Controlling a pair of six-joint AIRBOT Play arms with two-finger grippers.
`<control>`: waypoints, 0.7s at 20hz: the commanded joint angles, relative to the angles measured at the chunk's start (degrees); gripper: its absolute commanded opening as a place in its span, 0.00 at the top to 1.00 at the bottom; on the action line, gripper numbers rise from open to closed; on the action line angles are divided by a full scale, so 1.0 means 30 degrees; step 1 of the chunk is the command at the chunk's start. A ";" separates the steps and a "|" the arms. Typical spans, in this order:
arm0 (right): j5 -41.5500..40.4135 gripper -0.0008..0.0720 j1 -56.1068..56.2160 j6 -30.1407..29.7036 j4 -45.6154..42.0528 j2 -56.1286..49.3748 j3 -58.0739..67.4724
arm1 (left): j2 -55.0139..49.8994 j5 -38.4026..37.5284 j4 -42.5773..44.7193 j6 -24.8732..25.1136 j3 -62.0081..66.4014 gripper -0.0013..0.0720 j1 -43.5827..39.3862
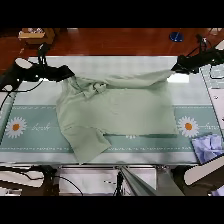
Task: Fold the shirts.
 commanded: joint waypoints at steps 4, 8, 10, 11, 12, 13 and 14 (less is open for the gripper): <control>0.7031 0.55 -0.2142 -0.0554 -0.4175 0.1894 0.0954 | 0.0648 -1.1810 0.3534 -0.2965 0.2229 0.36 0.4371; 0.5741 0.46 -0.4320 -0.1399 -0.2535 0.5202 -0.7060 | 0.4437 -1.0280 0.4350 -0.2892 -0.5435 0.36 0.5515; 0.4240 0.33 -0.5530 -0.3104 0.0372 0.6900 -1.1293 | 0.6222 -0.9340 0.4357 -0.2382 -0.9333 0.36 0.5552; 0.3796 0.31 -0.6054 -0.3759 0.1377 0.7482 -1.2837 | 0.6754 -0.9260 0.4357 -0.2266 -1.0681 0.32 0.5559; 0.3424 0.29 -0.6521 -0.4146 0.2040 0.7949 -1.4141 | 0.7067 -0.9231 0.4357 -0.2273 -1.1672 0.25 0.5559; 0.3213 0.29 -0.6870 -0.4284 0.2237 0.8247 -1.5016 | 0.7169 -0.9224 0.4357 -0.2273 -1.2400 0.22 0.5559; 0.3089 0.29 -0.7111 -0.4364 0.2244 0.8473 -1.5693 | 0.7169 -0.9231 0.4364 -0.2273 -1.2874 0.22 0.5559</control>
